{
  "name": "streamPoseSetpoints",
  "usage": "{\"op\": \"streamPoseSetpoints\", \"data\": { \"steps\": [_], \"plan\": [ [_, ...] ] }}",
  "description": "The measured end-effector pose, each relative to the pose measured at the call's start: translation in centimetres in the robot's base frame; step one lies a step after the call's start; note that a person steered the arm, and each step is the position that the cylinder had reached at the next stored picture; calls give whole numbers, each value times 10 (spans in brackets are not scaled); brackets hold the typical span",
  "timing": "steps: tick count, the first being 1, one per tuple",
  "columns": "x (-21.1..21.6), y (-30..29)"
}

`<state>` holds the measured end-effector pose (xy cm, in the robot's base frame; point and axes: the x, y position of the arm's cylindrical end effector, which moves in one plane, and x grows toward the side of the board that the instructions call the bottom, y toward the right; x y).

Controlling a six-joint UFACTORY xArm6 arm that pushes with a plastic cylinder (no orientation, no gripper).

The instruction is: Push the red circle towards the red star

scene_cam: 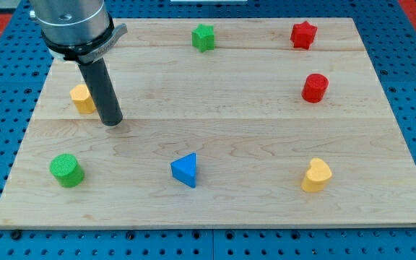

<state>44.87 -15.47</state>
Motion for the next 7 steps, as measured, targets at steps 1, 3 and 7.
{"op": "streamPoseSetpoints", "data": {
  "steps": [1, 3, 7],
  "plan": [
    [-1, 0],
    [-39, 20],
    [4, 331]
  ]
}}
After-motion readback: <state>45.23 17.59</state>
